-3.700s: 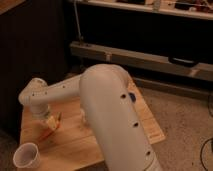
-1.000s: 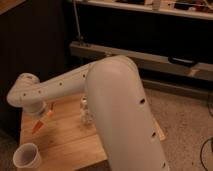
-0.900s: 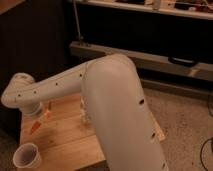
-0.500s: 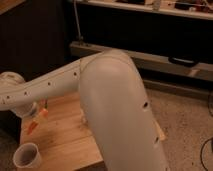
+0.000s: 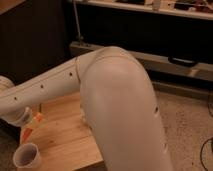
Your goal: Place the pepper in the ceramic cup
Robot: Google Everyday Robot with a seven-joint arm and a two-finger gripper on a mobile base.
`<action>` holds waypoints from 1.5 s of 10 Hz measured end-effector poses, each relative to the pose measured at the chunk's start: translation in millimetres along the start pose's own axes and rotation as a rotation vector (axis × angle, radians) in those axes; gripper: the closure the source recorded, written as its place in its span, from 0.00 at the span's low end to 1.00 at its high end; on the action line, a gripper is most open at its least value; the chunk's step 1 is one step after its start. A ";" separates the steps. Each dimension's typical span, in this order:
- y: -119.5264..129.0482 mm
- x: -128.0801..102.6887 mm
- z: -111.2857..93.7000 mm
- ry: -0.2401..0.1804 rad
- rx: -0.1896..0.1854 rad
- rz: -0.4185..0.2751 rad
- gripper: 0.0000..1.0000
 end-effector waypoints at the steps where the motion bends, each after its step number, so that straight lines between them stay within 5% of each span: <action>1: 4.0 -9.3 -1.0 -0.002 -0.020 -0.017 0.78; 4: 16.2 -20.4 3.4 0.001 -0.066 -0.037 0.77; 8: 21.0 -47.2 7.0 -0.011 -0.091 -0.074 0.39; 10: 19.8 -64.3 6.7 -0.012 -0.093 -0.093 0.28; 15: 20.3 -74.7 6.9 0.010 -0.115 -0.130 0.27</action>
